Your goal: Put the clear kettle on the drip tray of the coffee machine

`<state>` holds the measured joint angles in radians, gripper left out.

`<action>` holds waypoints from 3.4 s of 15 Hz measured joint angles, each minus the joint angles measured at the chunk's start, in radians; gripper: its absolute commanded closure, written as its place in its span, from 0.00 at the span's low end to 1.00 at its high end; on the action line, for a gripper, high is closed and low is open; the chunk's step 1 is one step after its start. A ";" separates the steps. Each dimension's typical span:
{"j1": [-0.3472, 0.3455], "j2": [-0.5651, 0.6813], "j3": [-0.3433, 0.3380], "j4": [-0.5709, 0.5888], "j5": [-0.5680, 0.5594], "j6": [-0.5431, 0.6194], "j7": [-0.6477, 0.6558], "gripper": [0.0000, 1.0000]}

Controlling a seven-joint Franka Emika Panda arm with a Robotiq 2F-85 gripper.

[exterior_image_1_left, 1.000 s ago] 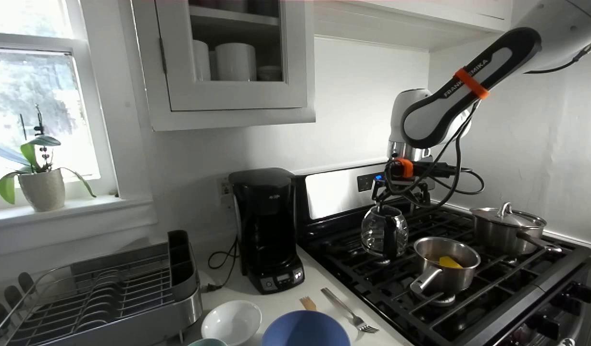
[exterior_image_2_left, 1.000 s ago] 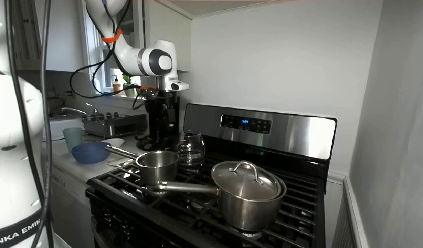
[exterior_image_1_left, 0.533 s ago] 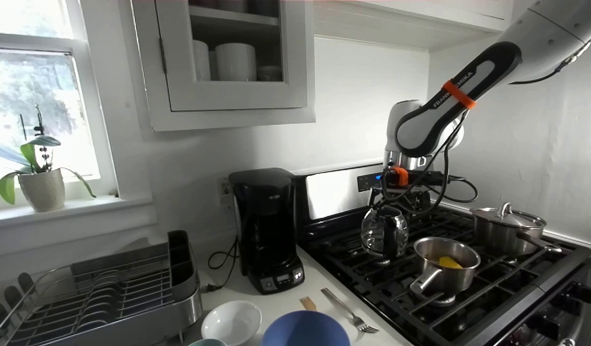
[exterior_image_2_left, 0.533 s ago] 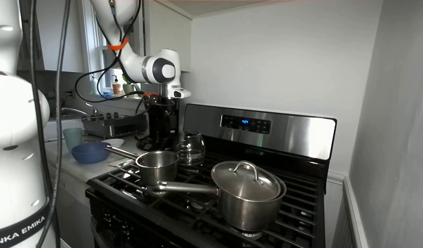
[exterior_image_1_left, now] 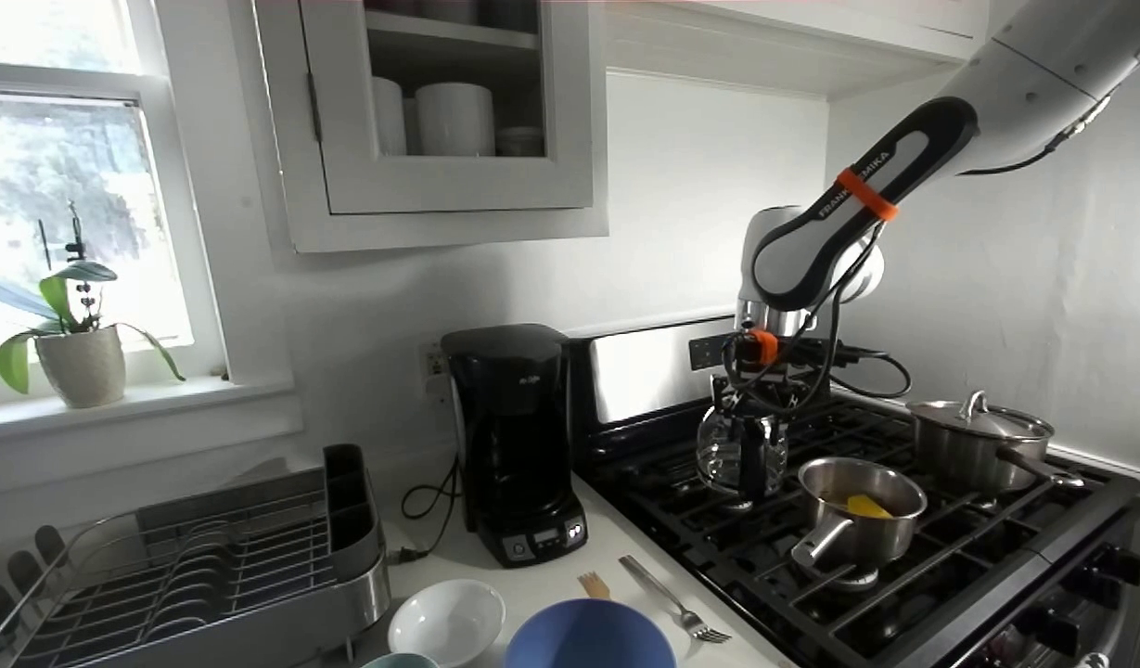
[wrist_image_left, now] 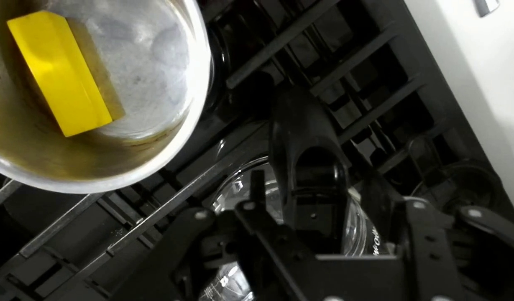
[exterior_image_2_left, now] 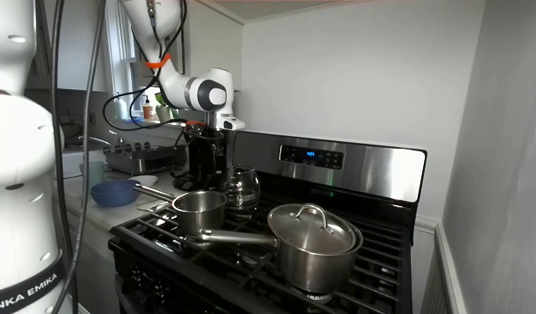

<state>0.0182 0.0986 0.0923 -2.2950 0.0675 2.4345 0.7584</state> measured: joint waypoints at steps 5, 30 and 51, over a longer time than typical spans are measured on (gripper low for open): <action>0.000 0.017 -0.012 0.007 0.009 0.000 -0.002 0.39; 0.069 0.015 -0.031 0.018 -0.090 -0.001 0.030 0.89; 0.199 -0.171 0.149 -0.007 -0.179 -0.263 -0.222 0.90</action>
<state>0.2174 -0.0729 0.2413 -2.3016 -0.1119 2.1711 0.5369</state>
